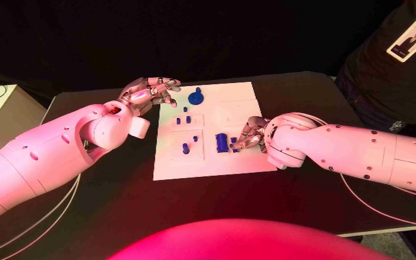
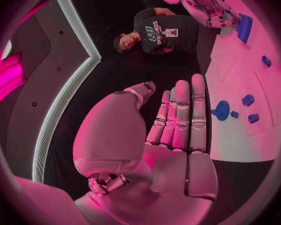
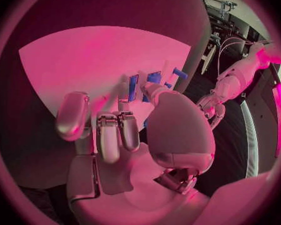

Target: Assemble the parts on the task board

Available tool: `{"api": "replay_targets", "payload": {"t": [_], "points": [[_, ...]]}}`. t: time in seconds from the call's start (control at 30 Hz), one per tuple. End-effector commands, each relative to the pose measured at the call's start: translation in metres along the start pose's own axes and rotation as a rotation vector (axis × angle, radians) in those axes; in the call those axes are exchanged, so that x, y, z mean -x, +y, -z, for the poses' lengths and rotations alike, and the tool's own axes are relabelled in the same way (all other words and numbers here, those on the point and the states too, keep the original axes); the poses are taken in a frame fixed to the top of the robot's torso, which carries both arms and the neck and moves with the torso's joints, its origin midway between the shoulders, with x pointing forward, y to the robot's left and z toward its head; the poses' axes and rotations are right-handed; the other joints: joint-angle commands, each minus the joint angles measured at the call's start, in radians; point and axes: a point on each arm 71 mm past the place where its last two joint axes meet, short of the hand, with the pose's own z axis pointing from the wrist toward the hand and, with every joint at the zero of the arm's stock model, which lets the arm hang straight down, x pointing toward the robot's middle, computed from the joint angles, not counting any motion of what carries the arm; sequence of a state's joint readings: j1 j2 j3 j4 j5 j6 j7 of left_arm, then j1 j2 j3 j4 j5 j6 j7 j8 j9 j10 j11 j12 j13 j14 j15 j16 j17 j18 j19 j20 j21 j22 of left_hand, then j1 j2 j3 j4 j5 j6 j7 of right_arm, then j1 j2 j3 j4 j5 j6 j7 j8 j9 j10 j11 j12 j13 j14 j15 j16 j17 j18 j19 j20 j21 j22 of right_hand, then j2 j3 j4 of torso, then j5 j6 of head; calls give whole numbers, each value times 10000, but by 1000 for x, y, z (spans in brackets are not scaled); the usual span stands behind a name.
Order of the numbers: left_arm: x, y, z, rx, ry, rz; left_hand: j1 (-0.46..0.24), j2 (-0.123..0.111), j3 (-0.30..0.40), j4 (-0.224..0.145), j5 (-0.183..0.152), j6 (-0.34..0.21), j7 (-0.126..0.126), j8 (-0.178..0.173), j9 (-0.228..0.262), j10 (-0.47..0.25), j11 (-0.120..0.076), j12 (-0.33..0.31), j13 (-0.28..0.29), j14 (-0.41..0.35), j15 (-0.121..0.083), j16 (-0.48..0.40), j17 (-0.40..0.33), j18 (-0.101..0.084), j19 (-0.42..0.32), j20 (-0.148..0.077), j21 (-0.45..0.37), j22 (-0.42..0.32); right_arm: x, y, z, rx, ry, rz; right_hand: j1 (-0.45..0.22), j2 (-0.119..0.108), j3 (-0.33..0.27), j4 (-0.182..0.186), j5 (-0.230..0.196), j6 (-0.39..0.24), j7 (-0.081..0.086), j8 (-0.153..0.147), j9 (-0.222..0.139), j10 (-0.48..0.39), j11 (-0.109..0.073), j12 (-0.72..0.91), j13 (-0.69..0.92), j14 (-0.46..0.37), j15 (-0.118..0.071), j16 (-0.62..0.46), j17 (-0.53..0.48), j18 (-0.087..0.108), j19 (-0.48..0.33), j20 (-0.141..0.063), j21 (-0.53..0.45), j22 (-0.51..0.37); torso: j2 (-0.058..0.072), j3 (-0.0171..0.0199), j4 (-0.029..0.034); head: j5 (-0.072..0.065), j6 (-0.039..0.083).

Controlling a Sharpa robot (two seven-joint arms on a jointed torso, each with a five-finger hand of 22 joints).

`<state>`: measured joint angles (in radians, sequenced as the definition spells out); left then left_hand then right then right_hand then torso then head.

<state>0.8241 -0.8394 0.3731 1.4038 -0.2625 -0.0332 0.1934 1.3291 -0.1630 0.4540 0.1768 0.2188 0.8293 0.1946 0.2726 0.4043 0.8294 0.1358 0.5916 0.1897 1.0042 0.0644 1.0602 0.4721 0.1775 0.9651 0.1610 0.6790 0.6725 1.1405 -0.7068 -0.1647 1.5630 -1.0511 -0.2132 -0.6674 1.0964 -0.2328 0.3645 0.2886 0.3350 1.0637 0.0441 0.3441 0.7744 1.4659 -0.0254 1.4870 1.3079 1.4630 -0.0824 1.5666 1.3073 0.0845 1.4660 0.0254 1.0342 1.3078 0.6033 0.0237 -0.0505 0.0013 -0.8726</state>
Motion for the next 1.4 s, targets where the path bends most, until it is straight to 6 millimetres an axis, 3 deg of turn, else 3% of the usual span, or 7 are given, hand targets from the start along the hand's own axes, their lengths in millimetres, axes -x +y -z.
{"api": "replay_targets", "payload": {"t": [0.03, 0.17, 0.37, 0.47, 0.97, 1.2, 1.4], "points": [[-2, -1, -1, -63, 182, 28, 14, 88, 4, 74, 20, -89, -2, 48, -2, -61, -3, 41, -17, -37, 21, 40, 13, 52, 41, 6, -38, -17, 1, 2, 1, 369, -229, 82, 17, 90, -40, -1, 29, -1, 27, -56, -1, 653, 11, -55, 2090, 1051, -7, -21, 2519, -13, 84, 13, -29, 919, 1, 2, 9, 5, 0], [-2, -1, -1, -64, 188, 30, 14, 88, 4, 74, 20, -89, -2, 48, -2, -61, -3, 41, -17, -37, 21, 40, 13, 52, 41, 6, -38, -17, 3, 1, 3, 830, -431, -20, 204, 163, 19, -43, -31, -5, 13, -59, -8, 659, -4, -44, 2097, 1052, -21, -18, 2525, -11, 87, 4, -50, 920, -2, 3, 7, 17, 0], [-2, -1, 0, -62, 184, 27, 14, 88, 4, 74, 20, -89, -2, 48, -2, -61, -3, 41, -17, -37, 21, 40, 13, 52, 41, 6, -38, -17, 2, -3, 4, 1190, -207, -39, 1296, 245, 288, -322, -2058, -33, 12, -37, -10, 653, -6, -46, 2096, 1059, -28, -2, 2555, -16, 104, -10, -81, 955, 5, 10, -10, 35, 0], [-2, 0, -1, -62, 193, 31, 14, 88, 4, 74, 20, -89, -2, 48, -2, -61, -3, 41, -17, -37, 21, 40, 13, 52, 41, 6, -38, -17, 2, -4, 4, 1181, -163, -23, 1561, 302, 357, -385, -2567, -22, 7, -36, -25, 656, -8, -38, 2101, 1065, -27, 12, 2580, -20, 114, -9, -71, 974, 1, 16, -16, 33, 0], [-3, 0, -1, -48, 213, 42, 14, 88, 4, 74, 20, -89, -2, 48, -2, -61, -3, 41, -17, -37, 21, 40, 13, 52, 41, 6, -38, -17, -2, -10, -6, 509, -314, 380, 1855, 381, 518, -513, -2618, 104, -81, 62, 6, 682, -78, 9, 2128, 1068, -75, 20, 2596, -28, 144, -35, 0, 1016, 10, 9, 0, 14, 0], [-2, 0, -1, -43, 205, 36, 14, 88, 4, 74, 20, -89, -2, 48, -2, -61, -3, 41, -17, -37, 21, 40, 13, 52, 41, 6, -38, -17, -3, -13, -6, 484, -327, 578, 2356, 278, 768, -875, -2814, 147, -127, 110, -1, 679, -122, 3, 2125, 1071, -115, 26, 2605, -29, 147, -75, -20, 1033, -5, 7, 3, 23, 0], [-2, 0, -1, -39, 194, 31, 14, 88, 4, 74, 20, -89, -2, 48, -2, -61, -3, 41, -17, -37, 21, 40, 13, 52, 41, 6, -38, -17, -3, -13, -4, 639, -410, 525, 2318, 174, 735, -872, -2820, 160, -96, 114, -18, 678, -102, 1, 2123, 1070, -109, 24, 2603, -34, 149, -79, -15, 1043, -3, 3, 3, 26, 0]]}}
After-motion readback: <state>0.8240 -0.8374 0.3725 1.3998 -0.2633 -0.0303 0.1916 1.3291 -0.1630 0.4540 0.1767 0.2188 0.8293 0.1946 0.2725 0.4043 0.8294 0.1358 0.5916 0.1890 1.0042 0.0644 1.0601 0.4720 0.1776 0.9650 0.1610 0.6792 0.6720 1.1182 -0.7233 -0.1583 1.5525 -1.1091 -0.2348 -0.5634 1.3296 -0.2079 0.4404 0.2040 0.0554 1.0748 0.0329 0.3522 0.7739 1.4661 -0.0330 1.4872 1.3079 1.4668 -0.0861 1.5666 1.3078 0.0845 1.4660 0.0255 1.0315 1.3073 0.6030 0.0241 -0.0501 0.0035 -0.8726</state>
